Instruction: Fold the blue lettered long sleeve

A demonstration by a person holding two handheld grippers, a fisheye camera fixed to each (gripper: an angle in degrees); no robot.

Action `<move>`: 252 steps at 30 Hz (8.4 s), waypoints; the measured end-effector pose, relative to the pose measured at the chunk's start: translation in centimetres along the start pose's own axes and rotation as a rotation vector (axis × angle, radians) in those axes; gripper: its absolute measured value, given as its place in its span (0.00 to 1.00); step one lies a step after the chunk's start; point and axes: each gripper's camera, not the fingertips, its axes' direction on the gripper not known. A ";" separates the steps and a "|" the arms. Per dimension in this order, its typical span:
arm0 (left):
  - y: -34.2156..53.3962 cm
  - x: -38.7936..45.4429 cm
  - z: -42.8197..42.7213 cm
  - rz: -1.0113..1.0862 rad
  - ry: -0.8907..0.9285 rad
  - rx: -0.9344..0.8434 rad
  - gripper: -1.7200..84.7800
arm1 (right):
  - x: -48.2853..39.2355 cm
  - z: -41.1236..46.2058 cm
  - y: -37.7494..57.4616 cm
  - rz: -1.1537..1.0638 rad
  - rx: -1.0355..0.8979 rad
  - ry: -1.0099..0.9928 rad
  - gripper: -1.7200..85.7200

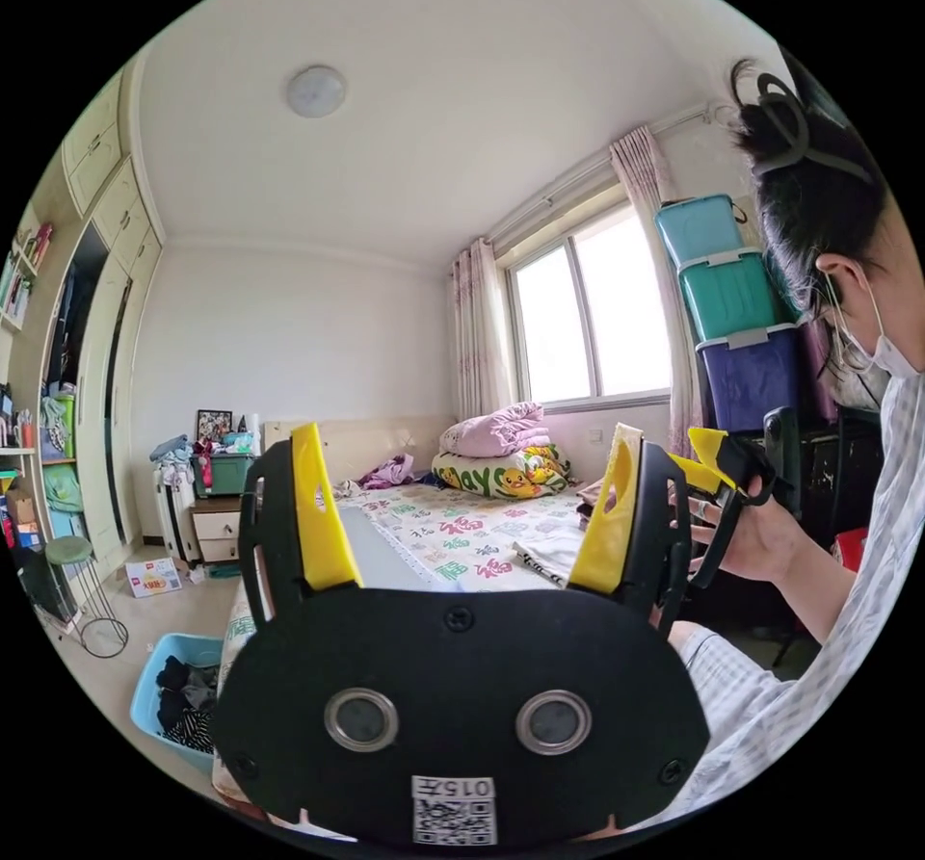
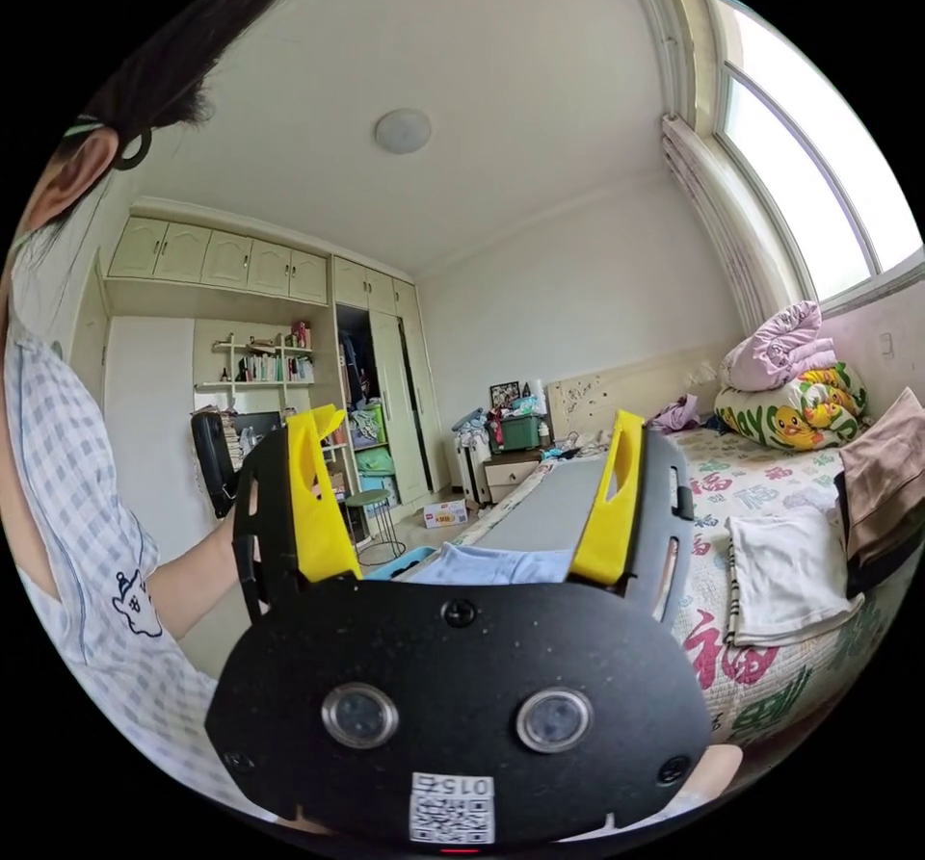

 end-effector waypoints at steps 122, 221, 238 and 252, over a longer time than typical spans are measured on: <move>28.6 -32.2 38.8 0.062 0.513 -1.256 0.14 | -0.8 77.2 27.5 0.179 -1.285 -0.299 0.02; 24.3 -25.8 28.4 -0.286 0.156 -0.976 0.16 | 13.8 62.2 43.7 0.555 -1.246 0.070 0.15; 27.3 -17.4 35.7 -0.389 0.140 -0.834 0.19 | 6.5 75.7 35.2 0.517 -1.166 -0.406 0.03; 26.0 -30.1 14.9 -0.565 -0.321 -0.659 0.02 | -10.4 83.8 32.6 0.060 -1.178 -0.456 0.12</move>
